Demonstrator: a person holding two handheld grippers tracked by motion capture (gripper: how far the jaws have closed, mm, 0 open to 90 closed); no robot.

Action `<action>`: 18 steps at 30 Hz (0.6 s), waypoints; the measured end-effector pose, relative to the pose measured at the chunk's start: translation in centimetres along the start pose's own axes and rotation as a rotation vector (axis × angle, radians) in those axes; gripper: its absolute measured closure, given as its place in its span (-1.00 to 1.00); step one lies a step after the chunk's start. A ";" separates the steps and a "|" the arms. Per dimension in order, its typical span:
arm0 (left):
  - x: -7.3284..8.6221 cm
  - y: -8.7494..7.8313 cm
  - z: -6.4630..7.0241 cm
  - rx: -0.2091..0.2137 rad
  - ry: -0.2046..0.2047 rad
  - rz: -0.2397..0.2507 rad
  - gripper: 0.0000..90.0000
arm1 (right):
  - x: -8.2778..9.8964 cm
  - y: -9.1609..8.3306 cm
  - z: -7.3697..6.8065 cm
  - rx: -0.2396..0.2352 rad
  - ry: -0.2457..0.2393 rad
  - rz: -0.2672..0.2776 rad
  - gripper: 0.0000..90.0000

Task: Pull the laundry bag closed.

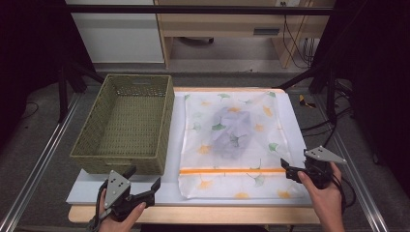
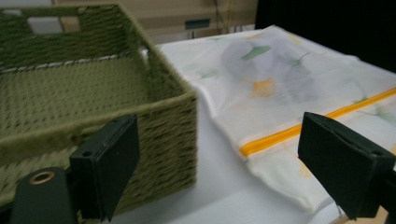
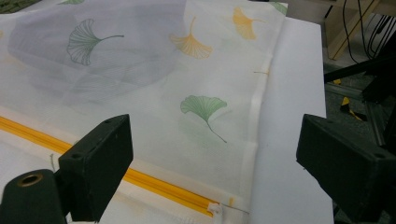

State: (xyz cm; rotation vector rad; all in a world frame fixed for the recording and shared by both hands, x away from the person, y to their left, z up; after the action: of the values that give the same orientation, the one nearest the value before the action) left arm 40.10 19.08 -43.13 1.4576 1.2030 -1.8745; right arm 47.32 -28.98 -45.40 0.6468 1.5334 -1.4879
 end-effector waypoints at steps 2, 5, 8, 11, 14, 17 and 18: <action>0.3 0.0 -0.5 -0.021 -0.002 -0.026 -0.69 | 0.1 0.1 0.1 0.002 -0.003 -0.003 -0.75; 0.7 0.0 -1.2 -0.049 -0.007 -0.059 -0.68 | 0.2 0.1 0.2 0.002 0.002 -0.008 -0.75; 1.1 0.1 -1.9 -0.069 -0.020 -0.087 -0.69 | 0.3 0.1 0.5 0.004 0.004 -0.008 -0.76; 1.6 0.1 -2.7 -0.092 -0.035 -0.121 -0.69 | 0.5 0.0 0.7 0.006 0.011 -0.012 -0.77; 2.0 0.3 -3.5 -0.113 -0.053 -0.148 -0.69 | 0.8 0.0 1.0 0.000 0.011 -0.019 -0.78; 2.6 0.5 -4.0 -0.117 -0.062 -0.185 -0.69 | 1.2 0.0 1.3 -0.006 0.024 -0.030 -0.78; 2.8 0.6 -4.1 -0.118 -0.068 -0.197 -0.69 | 1.3 -0.1 1.3 -0.010 0.028 -0.035 -0.79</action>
State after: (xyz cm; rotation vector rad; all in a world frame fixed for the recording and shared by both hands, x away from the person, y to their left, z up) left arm 41.82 22.67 -46.14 1.2424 1.4429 -1.9265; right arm 46.93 -30.57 -46.38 0.6398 1.5799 -1.5021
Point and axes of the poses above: each handheld gripper's, and its own axes: y roughly forward along the jaws, x roughly out of its underside, z roughly to its right, the point moved 6 cm from there along y, roughly forward along the jaws, and after that the axes turned 6 degrees about x, right-handed, at the moved point
